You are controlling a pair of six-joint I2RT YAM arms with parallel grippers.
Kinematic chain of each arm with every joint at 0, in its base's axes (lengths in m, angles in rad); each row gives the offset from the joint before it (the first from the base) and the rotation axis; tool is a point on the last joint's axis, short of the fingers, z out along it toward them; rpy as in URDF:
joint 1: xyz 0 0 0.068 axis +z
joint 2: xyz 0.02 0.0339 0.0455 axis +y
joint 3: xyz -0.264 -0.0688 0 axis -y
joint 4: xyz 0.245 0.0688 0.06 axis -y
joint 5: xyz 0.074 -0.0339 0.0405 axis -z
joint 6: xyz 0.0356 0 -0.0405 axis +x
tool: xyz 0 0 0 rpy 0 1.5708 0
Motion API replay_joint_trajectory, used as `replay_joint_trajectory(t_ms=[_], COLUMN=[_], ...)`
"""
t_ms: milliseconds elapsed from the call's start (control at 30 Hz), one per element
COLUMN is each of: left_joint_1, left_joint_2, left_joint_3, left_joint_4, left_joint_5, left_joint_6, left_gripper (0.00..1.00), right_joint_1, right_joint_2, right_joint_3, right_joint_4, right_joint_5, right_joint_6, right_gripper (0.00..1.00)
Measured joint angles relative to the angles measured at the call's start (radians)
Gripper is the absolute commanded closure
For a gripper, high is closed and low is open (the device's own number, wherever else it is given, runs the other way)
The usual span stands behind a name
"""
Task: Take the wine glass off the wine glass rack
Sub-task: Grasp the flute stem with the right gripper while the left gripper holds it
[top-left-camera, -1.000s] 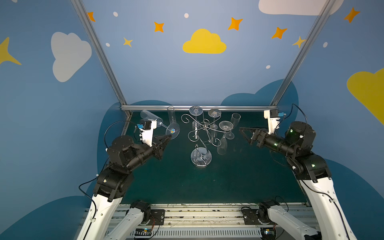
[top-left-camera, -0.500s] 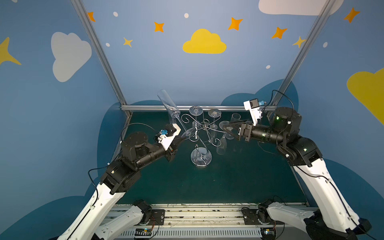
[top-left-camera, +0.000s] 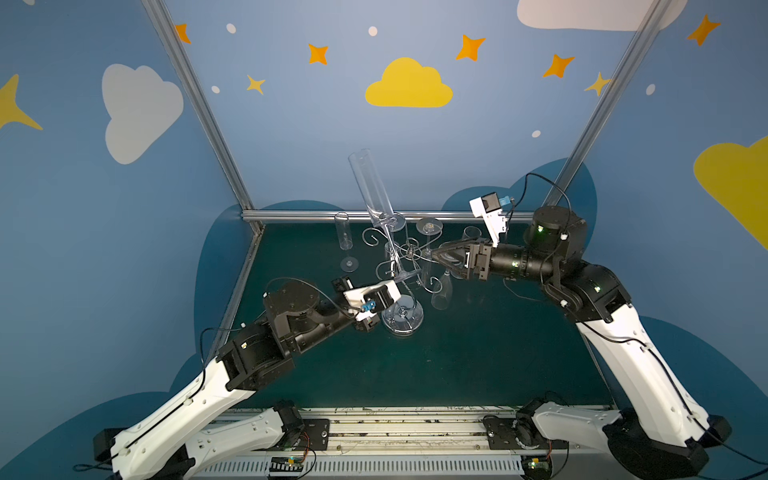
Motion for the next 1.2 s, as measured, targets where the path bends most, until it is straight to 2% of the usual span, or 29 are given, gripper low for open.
replay_joint_trajectory(t_ms=[233, 633, 1000, 1200], left_joint_1=[-0.103, -0.125, -0.131, -0.135], left_joint_2=[0.048, 0.111, 0.112, 0.112], left_joint_3=[-0.021, -0.024, -0.024, -0.024], left_joint_4=[0.059, 0.067, 0.064, 0.067], left_joint_5=[-0.111, -0.146, -0.156, -0.159], left_joint_6=[0.150, 0.227, 0.248, 0.245], left_gripper=[0.97, 0.97, 0.97, 0.97], right_joint_1=[0.032, 0.094, 0.120, 0.130], right_joint_2=[0.021, 0.030, 0.050, 0.060], right_joint_3=[0.000, 0.000, 0.000, 0.000], right_joint_4=[0.001, 0.006, -0.002, -0.003], right_joint_5=[-0.001, 0.003, 0.029, 0.043], right_joint_6=[0.006, -0.022, -0.050, -0.068], right_gripper=[0.25, 0.43, 0.75, 0.99])
